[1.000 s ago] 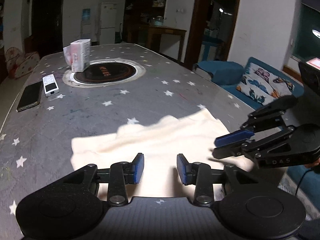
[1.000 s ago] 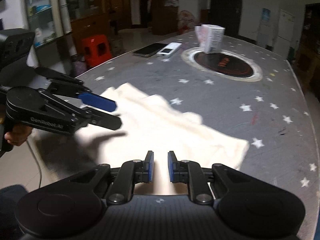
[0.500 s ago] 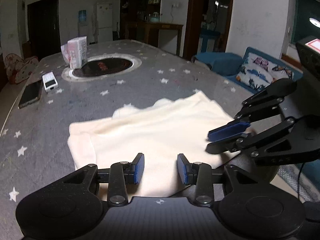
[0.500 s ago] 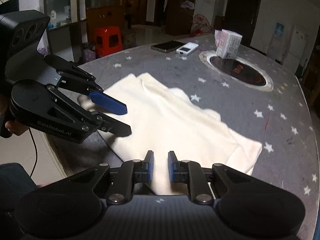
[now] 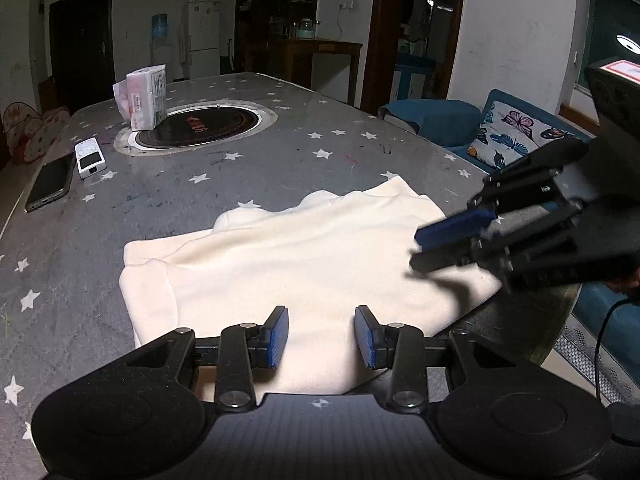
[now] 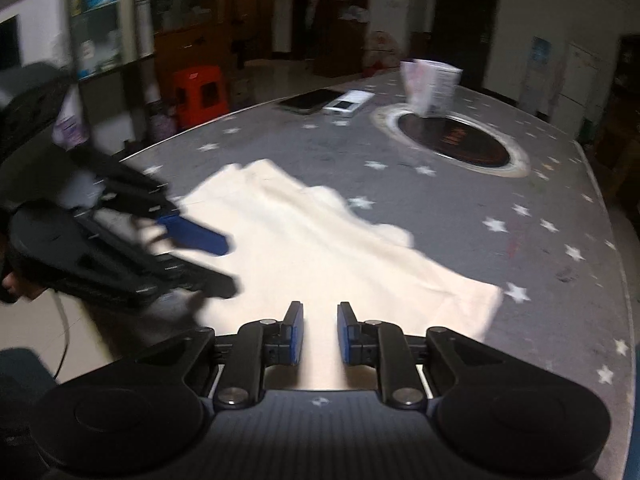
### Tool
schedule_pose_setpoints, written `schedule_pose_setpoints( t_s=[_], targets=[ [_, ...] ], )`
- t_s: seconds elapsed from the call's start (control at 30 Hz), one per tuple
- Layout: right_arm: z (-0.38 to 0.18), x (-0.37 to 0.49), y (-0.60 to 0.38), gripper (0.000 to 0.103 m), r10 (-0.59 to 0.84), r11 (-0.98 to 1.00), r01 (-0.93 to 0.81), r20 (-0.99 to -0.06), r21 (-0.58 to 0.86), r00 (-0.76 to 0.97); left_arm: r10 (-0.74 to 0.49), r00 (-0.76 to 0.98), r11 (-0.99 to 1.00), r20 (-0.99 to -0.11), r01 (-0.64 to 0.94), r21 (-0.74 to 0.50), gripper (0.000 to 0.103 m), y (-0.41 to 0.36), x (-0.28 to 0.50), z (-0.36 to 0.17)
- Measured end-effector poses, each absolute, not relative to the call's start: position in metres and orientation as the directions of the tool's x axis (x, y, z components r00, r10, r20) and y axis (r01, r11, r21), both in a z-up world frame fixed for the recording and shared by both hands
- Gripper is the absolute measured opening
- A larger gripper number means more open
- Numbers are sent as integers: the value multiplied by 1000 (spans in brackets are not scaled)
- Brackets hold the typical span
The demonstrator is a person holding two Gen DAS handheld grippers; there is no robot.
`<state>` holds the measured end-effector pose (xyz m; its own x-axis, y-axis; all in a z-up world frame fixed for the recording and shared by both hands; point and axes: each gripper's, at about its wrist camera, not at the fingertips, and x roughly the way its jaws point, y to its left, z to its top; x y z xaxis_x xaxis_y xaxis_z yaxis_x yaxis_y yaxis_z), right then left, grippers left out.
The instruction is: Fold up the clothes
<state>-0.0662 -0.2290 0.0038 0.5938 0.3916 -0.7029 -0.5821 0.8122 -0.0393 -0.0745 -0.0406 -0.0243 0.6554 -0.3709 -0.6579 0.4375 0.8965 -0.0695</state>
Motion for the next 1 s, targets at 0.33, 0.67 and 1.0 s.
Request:
schedule_pose_setpoints(
  t_s=[0.33, 0.67, 1.0],
  targets=[
    [4, -33, -247, 17, 367, 851, -525, -707, -7, 604, -369, 653, 899, -661, 432, -76, 43, -41, -74, -25],
    [-14, 31, -227, 17, 319, 896, -444, -721, 18, 615, -376, 652, 896, -659, 436, -80, 43, -40, -75, -25],
    [4, 23, -203, 16, 383, 845, -535, -703, 4, 599, -390, 648, 893, -654, 440, -96, 44, -37, -74, -26]
  ],
)
